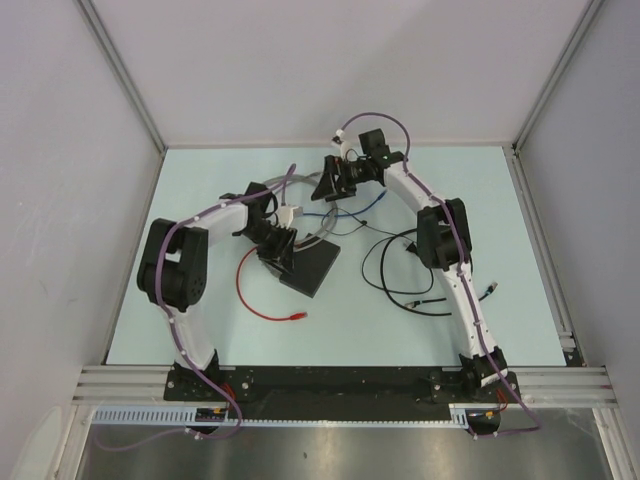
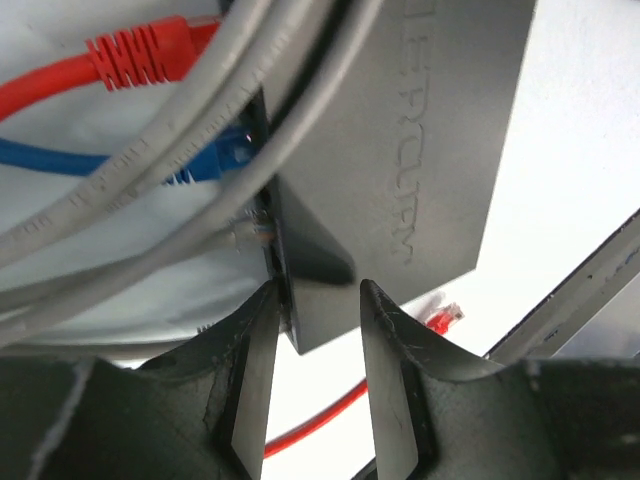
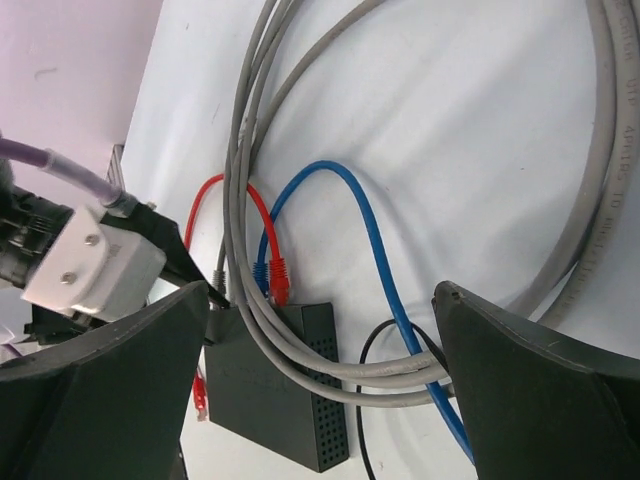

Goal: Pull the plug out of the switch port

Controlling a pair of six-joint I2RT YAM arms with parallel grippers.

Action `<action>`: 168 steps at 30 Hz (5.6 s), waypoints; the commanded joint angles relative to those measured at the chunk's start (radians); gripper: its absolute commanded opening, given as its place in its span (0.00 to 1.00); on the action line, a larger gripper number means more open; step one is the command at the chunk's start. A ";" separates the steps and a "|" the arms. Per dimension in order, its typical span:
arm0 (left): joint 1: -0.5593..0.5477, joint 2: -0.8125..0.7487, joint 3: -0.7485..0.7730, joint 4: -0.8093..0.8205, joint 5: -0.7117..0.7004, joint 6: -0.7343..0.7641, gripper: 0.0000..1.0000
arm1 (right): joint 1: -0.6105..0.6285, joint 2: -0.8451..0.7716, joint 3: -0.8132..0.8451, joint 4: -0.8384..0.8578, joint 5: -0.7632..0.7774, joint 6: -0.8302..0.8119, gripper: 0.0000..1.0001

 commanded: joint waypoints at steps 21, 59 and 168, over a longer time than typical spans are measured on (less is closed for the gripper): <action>0.124 -0.163 -0.034 -0.056 -0.189 0.050 0.47 | 0.126 -0.435 -0.399 -0.339 0.402 -0.544 0.89; 0.031 0.038 -0.049 0.017 0.353 -0.056 0.36 | 0.114 -0.466 -0.372 -0.494 0.452 -0.569 0.79; -0.055 0.063 0.120 -0.183 0.202 0.783 0.44 | 0.120 -0.173 -0.395 -0.608 0.130 -0.617 0.07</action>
